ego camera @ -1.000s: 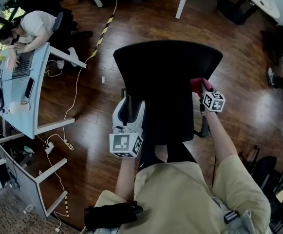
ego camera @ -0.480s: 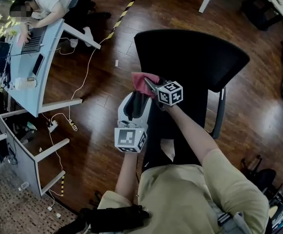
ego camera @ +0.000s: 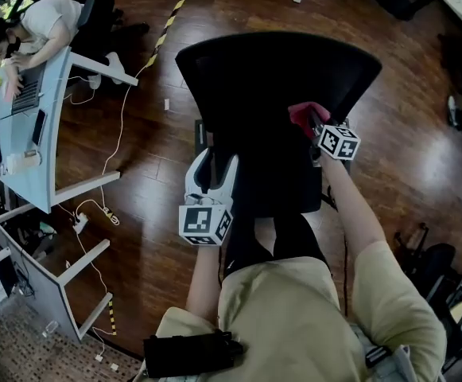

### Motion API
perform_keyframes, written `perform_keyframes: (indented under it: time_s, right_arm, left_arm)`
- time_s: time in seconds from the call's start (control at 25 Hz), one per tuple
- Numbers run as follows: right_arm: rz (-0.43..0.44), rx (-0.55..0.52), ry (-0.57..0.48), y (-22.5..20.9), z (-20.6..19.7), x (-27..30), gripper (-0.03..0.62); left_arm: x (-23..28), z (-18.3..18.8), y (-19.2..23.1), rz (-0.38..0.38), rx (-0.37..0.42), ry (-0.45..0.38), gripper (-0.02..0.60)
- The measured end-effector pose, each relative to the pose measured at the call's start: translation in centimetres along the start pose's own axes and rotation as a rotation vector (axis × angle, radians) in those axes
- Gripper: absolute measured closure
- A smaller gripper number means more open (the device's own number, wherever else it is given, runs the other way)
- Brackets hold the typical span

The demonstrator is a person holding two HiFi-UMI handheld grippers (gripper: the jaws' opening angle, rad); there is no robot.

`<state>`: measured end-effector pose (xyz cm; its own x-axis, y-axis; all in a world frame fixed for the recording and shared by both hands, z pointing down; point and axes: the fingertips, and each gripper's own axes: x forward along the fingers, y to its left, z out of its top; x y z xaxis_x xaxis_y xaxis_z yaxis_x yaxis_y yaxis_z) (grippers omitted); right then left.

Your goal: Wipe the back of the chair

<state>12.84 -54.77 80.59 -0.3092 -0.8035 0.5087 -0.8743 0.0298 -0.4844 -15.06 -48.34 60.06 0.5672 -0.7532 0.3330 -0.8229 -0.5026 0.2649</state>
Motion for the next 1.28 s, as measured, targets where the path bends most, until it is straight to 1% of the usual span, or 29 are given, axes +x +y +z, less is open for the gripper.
perform_keyframes:
  time_s: [0.08, 0.16, 0.24, 0.32, 0.4, 0.44, 0.52, 0.56, 0.64, 0.68, 0.72, 0.76, 0.84, 0.88, 0.96, 1.04, 1.16, 1.24, 1.28]
  right_arm:
    - [-0.089, -0.006, -0.018, -4.2, 0.8, -3.2, 0.559]
    - [-0.147, 0.007, -0.037, -6.7, 0.8, -5.0, 0.559]
    - [-0.166, 0.031, -0.057, -7.3, 0.7, -5.3, 0.559]
    - [-0.148, 0.053, -0.062, -5.6, -0.2, -4.3, 0.559]
    - [-0.071, 0.033, -0.030, -0.9, -2.4, -1.6, 0.559]
    - [-0.008, 0.003, -0.006, 2.7, -3.9, 0.3, 0.559]
    - [0.157, -0.052, 0.033, 11.1, -7.1, 4.1, 0.559]
    - [0.248, -0.061, 0.044, 15.2, -8.3, 5.7, 0.559]
    - [0.416, -0.056, 0.048, 22.0, -9.8, 8.0, 0.559]
    - [0.476, -0.056, 0.050, 24.4, -10.2, 8.7, 0.559]
    - [0.512, -0.061, 0.056, 26.0, -10.5, 9.4, 0.559]
    - [0.525, -0.069, 0.064, 27.0, -10.8, 10.1, 0.559]
    - [0.501, -0.084, 0.072, 26.8, -10.7, 11.2, 0.559]
    - [0.474, -0.089, 0.070, 25.8, -10.3, 11.6, 0.559]
    - [0.399, -0.100, 0.057, 22.1, -9.5, 11.2, 0.559]
    - [0.290, -0.108, 0.032, 16.2, -8.4, 9.2, 0.559]
    - [0.067, -0.080, -0.031, 5.1, -5.7, 3.9, 0.559]
    - [-0.077, -0.054, -0.075, -1.7, -3.7, -0.6, 0.559]
    - [-0.132, -0.046, -0.094, -4.4, -2.8, -2.8, 0.559]
  left_arm:
    - [1.0, -0.2, -0.8, -0.026, 0.000, 0.002, 0.364]
    - [1.7, -0.3, -1.3, -0.042, 0.001, 0.005, 0.364]
    - [2.0, -0.3, -1.4, -0.048, 0.003, 0.005, 0.364]
    - [1.8, -0.2, -1.1, -0.042, 0.006, 0.001, 0.364]
    - [1.3, -0.3, -0.2, -0.027, 0.005, -0.003, 0.364]
    - [0.8, -0.4, 0.5, -0.016, -0.003, -0.008, 0.365]
    - [-0.1, -0.5, 1.9, 0.008, -0.026, -0.032, 0.376]
    - [-0.5, -0.5, 2.4, 0.015, -0.027, -0.045, 0.384]
    - [-0.6, -0.5, 2.7, 0.021, 0.014, -0.044, 0.388]
    - [-0.7, -0.4, 2.6, 0.024, 0.045, -0.034, 0.388]
    - [-1.0, -0.1, 2.7, 0.031, 0.073, -0.026, 0.388]
    - [-1.3, 0.2, 2.8, 0.043, 0.094, -0.024, 0.405]
    - [-2.1, 0.6, 3.7, 0.066, 0.109, -0.037, 0.408]
    - [-2.2, 0.7, 4.1, 0.071, 0.109, -0.042, 0.408]
    - [-2.1, 0.3, 4.5, 0.068, 0.107, -0.033, 0.402]
    - [-1.7, -0.3, 4.5, 0.054, 0.098, -0.018, 0.397]
    - [-0.7, -1.1, 3.6, 0.016, 0.083, -0.013, 0.396]
    - [0.3, -1.5, 2.6, -0.017, 0.095, -0.010, 0.393]
    - [0.8, -1.6, 2.0, -0.034, 0.107, -0.006, 0.389]
